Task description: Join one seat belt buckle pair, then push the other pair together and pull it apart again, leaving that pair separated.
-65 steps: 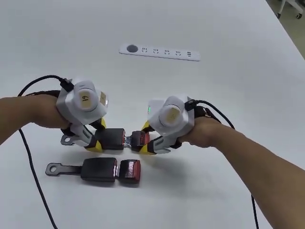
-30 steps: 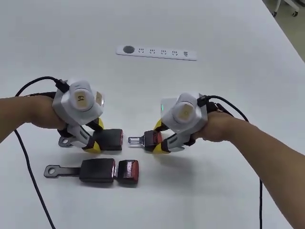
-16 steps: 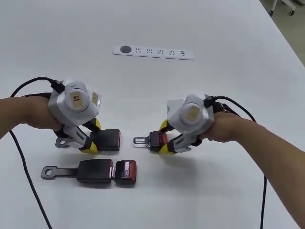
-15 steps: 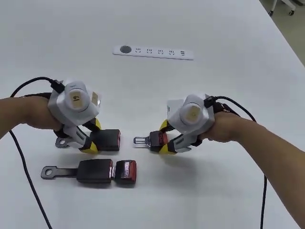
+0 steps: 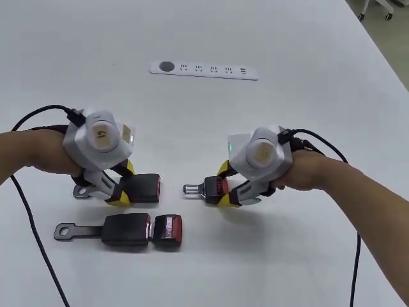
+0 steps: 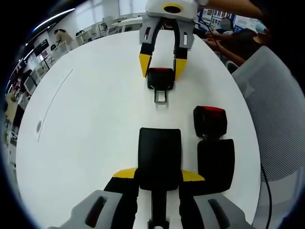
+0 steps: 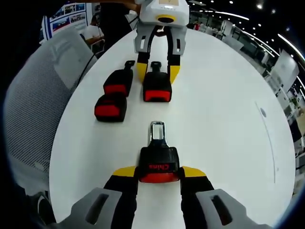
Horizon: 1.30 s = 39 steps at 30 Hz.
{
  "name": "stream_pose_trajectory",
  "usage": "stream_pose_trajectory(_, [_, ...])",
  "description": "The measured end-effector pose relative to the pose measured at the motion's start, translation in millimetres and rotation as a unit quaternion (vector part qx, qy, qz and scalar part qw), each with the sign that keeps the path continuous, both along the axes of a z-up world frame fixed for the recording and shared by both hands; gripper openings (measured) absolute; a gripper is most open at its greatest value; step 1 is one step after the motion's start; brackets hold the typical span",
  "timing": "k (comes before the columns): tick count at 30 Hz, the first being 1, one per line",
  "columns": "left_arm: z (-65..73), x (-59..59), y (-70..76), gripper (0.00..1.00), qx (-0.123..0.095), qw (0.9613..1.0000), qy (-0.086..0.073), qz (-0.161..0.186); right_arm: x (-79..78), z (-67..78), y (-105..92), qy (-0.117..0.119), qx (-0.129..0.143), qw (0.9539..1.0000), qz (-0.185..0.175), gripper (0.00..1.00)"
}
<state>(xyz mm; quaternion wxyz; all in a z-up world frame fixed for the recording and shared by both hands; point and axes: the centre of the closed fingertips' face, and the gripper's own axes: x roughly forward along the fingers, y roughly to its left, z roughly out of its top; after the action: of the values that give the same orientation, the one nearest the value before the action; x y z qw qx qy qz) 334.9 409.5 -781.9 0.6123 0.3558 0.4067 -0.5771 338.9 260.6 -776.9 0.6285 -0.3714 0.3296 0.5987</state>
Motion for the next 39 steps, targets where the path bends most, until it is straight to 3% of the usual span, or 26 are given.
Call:
stream_pose_trajectory(12, [3.4,6.1,5.6,0.39,-0.002,0.9995,-0.020,0.023,8.9,9.2,-4.5,-0.013,0.016,0.9993,-0.030,0.52])
stream_pose_trajectory(19, [14.5,7.1,13.5,0.43,-0.030,0.9976,-0.019,0.060,7.3,12.2,-14.4,-0.010,0.020,0.9984,-0.052,0.58])
stream_pose_trajectory(24, [26.4,2.8,24.1,0.46,-0.053,0.9941,-0.019,0.093,4.2,11.4,-23.4,-0.007,0.025,0.9974,-0.068,0.63])
stream_pose_trajectory(31, [32.3,-4.3,41.4,0.51,-0.080,0.9875,-0.019,0.134,-3.2,13.3,-33.4,-0.001,0.041,0.9942,-0.099,0.68])
stream_pose_trajectory(39, [39.0,-17.6,65.0,0.55,-0.115,0.9745,-0.021,0.191,-17.4,15.5,-40.0,0.004,0.063,0.9896,-0.130,0.74])
